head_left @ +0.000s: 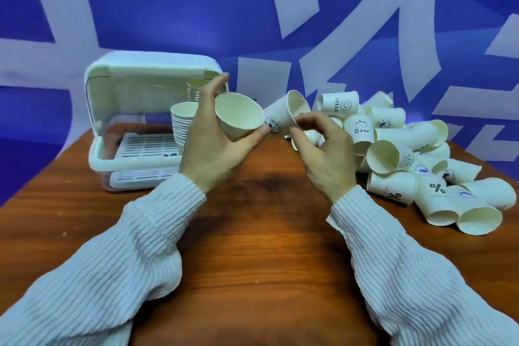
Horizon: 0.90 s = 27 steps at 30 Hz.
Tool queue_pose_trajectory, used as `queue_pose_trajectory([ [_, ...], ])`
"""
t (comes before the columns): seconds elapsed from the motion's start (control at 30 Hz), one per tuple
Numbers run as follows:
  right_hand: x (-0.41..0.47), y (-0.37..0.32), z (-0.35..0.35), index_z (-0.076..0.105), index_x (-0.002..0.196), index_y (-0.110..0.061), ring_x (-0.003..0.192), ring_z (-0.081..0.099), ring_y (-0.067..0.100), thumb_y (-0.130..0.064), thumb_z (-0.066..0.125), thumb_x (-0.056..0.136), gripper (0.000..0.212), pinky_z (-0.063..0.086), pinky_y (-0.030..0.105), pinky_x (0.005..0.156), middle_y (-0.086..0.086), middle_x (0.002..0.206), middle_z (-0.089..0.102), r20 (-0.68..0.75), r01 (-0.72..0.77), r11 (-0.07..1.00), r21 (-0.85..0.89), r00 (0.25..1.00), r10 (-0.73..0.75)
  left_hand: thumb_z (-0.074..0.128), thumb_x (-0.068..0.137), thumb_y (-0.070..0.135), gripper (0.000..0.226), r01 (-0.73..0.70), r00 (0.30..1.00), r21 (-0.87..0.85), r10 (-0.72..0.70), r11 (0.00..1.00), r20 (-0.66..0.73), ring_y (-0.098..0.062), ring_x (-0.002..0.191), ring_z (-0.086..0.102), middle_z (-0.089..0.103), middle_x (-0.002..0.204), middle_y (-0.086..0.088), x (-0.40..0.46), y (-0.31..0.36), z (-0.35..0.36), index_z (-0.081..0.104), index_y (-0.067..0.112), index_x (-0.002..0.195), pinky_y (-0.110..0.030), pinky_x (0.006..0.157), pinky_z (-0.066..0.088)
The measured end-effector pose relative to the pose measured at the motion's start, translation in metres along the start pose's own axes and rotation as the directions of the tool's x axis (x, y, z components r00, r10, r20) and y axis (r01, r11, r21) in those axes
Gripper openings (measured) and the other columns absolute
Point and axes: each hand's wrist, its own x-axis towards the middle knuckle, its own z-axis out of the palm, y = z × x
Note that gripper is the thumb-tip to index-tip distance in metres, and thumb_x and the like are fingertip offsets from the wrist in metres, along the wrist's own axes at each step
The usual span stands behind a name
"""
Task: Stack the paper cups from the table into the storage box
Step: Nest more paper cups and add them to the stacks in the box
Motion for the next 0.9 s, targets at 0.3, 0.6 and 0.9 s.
queue_pose_trajectory([
  [0.3,0.058,-0.049,0.097,0.068,0.112,-0.013,0.100,0.065,0.020,-0.012,0.058,0.096,0.019,0.052,0.041,0.088,-0.003,0.103,0.071,0.186,0.331,0.943,0.026,0.925,-0.330,0.086,0.080,0.034,0.087,0.110,0.914,-0.024,-0.111,0.994,-0.390,0.009,0.113,0.046,0.043,0.138,0.013,0.047,-0.013,-0.066,0.034,0.018,0.149,-0.001,0.097,0.031],
  [0.6,0.066,-0.036,0.145,0.065,0.129,-0.023,0.117,0.061,0.029,-0.019,0.044,0.097,0.038,0.051,0.047,0.097,0.001,0.126,0.071,0.613,0.455,0.876,-0.157,0.741,-0.275,0.086,0.079,0.039,0.090,0.152,0.891,-0.050,-0.159,0.987,-0.426,-0.016,0.133,0.047,0.043,0.147,0.003,0.057,-0.037,-0.084,0.032,0.022,0.149,-0.032,0.112,0.041],
  [0.9,0.002,0.000,0.163,0.044,0.152,-0.014,0.149,0.037,0.022,-0.025,0.062,0.096,0.060,0.031,0.049,0.122,0.003,0.154,0.049,0.178,0.369,0.929,-0.016,0.915,-0.361,0.074,0.090,0.038,0.076,0.206,0.934,-0.056,-0.213,0.977,-0.286,-0.014,0.131,0.048,0.044,0.144,0.003,0.053,-0.055,-0.075,0.032,0.021,0.151,-0.036,0.113,0.042],
])
